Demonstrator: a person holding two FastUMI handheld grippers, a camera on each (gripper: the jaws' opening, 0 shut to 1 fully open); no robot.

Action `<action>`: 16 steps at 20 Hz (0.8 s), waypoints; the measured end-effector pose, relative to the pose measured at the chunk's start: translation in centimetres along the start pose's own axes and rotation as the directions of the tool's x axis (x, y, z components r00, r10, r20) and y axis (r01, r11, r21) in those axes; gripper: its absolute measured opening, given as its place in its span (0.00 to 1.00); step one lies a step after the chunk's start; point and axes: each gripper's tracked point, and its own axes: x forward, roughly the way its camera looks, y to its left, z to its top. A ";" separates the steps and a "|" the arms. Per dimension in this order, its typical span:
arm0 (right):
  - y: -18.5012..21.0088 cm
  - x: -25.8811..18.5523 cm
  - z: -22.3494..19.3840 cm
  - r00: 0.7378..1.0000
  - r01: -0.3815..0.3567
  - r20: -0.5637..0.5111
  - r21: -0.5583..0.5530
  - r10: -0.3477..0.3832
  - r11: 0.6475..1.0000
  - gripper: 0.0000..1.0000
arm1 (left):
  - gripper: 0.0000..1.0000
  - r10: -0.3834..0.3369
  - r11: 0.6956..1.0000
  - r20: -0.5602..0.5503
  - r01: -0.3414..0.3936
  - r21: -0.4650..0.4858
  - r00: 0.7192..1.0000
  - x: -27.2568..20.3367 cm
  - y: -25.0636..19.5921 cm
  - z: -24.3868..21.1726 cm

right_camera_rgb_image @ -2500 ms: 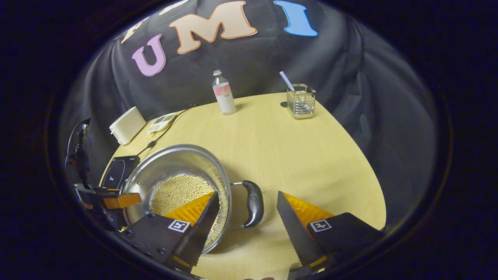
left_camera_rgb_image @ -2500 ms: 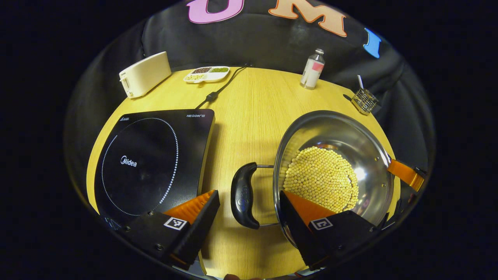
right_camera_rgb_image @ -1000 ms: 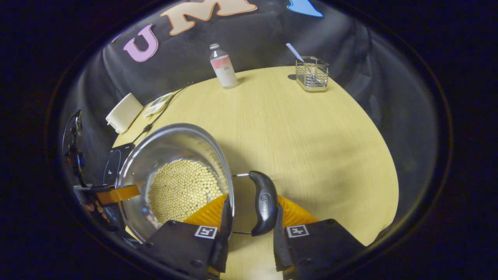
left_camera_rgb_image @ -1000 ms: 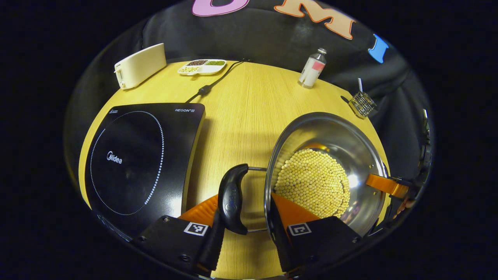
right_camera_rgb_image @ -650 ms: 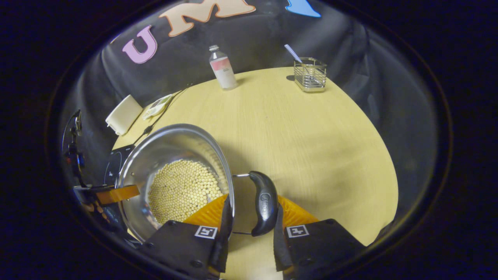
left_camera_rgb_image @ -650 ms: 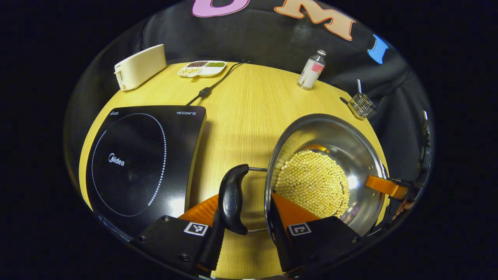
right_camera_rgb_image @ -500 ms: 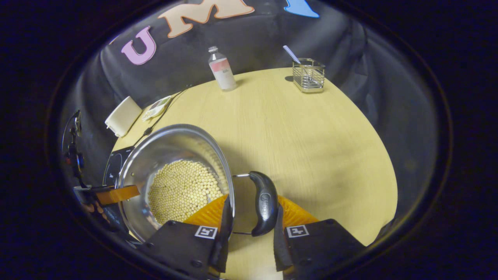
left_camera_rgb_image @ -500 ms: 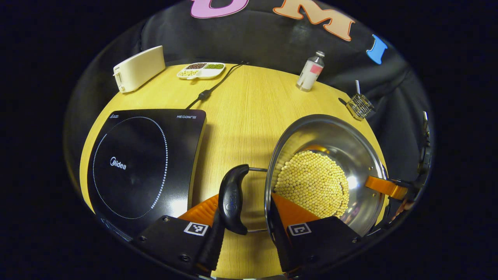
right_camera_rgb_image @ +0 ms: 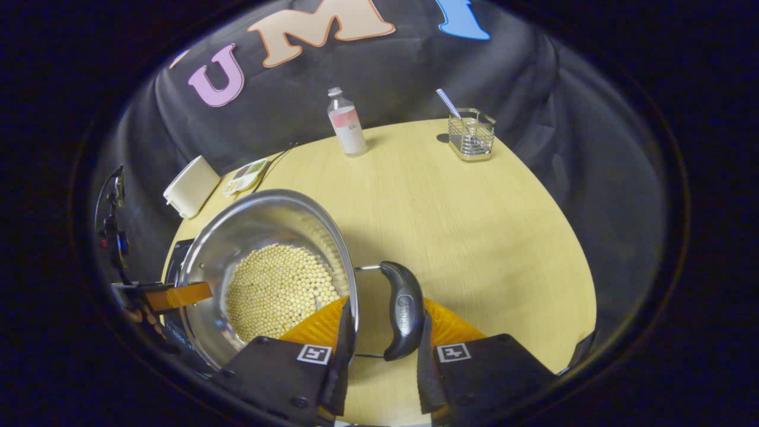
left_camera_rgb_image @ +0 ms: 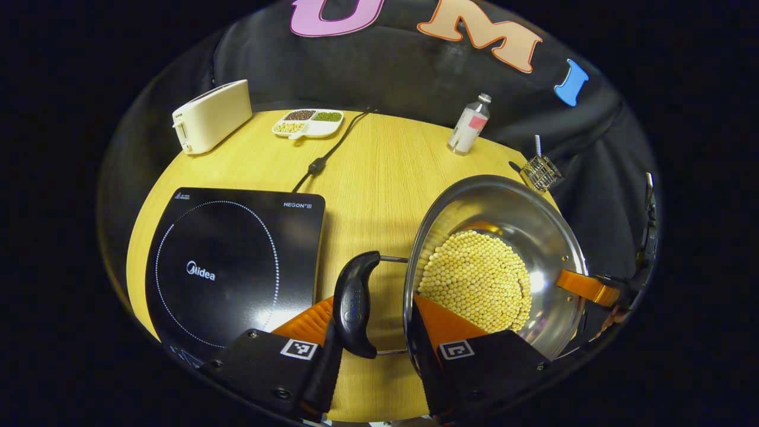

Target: First push the handle of the pot to place it horizontally, then grasp the pot with both hands and set it on the induction cooktop.

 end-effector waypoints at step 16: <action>11.3 -1.2 1.5 0.999 -0.037 0.035 -0.045 0.038 0.998 0.53 | 0.60 0.027 0.998 0.050 -0.024 -0.061 0.998 -4.7 9.8 2.9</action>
